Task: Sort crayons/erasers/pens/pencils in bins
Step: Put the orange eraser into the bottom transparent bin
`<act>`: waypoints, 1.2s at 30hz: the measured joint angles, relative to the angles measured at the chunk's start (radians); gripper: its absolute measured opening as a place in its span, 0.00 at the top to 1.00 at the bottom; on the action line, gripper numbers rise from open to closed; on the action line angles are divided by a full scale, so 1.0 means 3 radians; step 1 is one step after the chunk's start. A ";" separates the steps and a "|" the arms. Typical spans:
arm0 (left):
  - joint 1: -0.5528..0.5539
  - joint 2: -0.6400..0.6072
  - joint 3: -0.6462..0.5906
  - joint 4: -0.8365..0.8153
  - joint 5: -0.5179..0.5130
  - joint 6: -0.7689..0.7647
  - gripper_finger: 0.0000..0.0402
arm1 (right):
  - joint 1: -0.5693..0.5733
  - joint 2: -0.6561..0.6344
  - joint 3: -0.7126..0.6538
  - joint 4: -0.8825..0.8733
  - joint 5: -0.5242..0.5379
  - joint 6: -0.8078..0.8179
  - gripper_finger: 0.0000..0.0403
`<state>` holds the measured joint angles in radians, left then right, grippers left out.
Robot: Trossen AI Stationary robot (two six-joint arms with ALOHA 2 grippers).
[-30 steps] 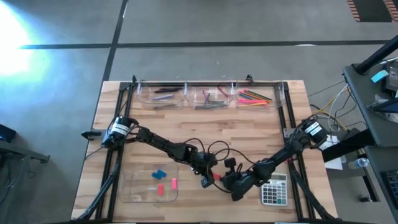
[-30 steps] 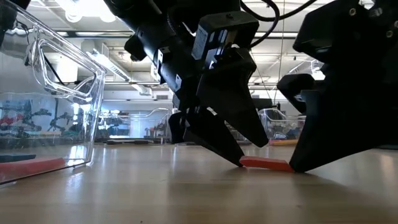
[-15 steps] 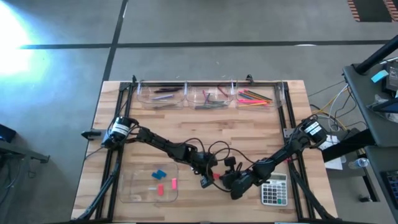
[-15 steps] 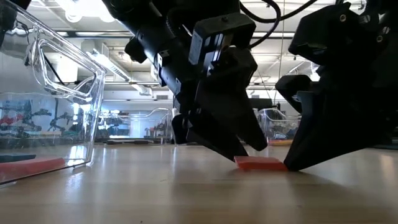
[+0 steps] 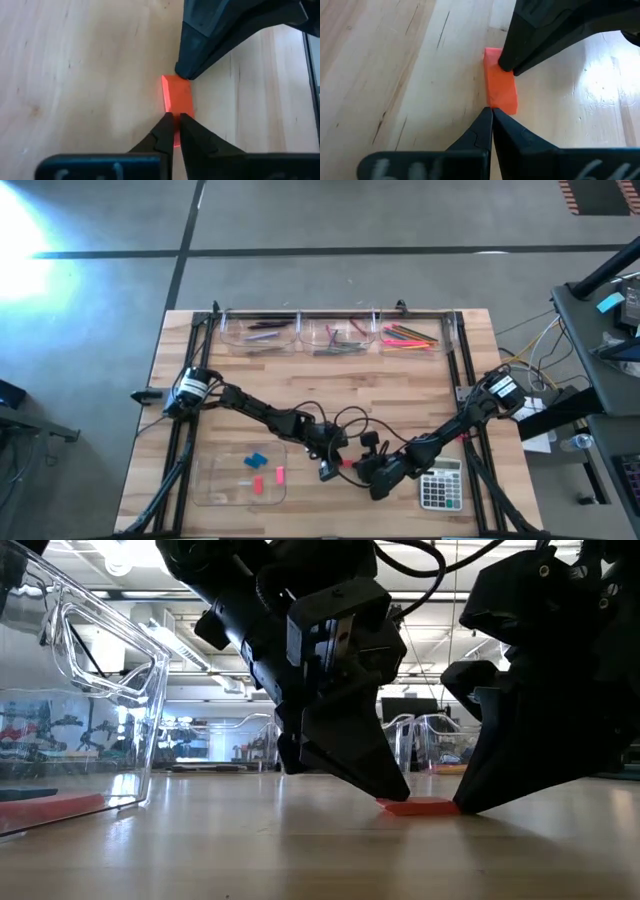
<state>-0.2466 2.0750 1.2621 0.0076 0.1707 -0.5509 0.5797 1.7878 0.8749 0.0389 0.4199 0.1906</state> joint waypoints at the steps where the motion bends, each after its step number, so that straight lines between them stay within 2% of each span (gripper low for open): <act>1: 0.0000 0.0000 -0.0007 0.0003 0.0000 0.0031 0.99 | 0.0000 0.0000 0.0000 0.0001 0.0001 0.0000 0.98; 4: 0.0000 -0.0003 -0.0002 0.0002 0.0001 0.0190 0.99 | 0.0000 0.0000 0.0000 0.0003 0.0002 0.0001 0.98; 9: -0.0013 -0.0146 0.0004 -0.0149 -0.0002 0.0944 0.99 | 0.0000 0.0000 0.0000 0.0005 0.0006 0.0001 0.98; 17: -0.0164 -0.0494 -0.0032 -0.0497 -0.0687 0.1848 0.99 | 0.0000 -0.0157 -0.0014 -0.0083 0.0021 0.0002 0.98; 25: -0.0409 -0.0482 -0.0060 -0.0494 -0.0866 0.2961 0.97 | 0.0001 -0.0294 -0.0035 -0.0354 0.0201 0.0123 0.98; 30: -0.0490 -0.0409 -0.0057 -0.0464 -0.0887 0.3531 0.86 | 0.0003 -0.0331 -0.0038 -0.0320 0.0202 0.0152 0.98; 36: -0.0491 -0.0288 -0.0057 -0.0242 -0.1136 0.3848 0.60 | 0.0004 -0.0338 -0.0041 -0.0274 0.0148 0.0187 0.98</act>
<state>-0.3940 1.9885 1.2449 -0.0650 -0.1701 0.6034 0.5808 1.6863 0.8627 -0.0432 0.4642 0.2468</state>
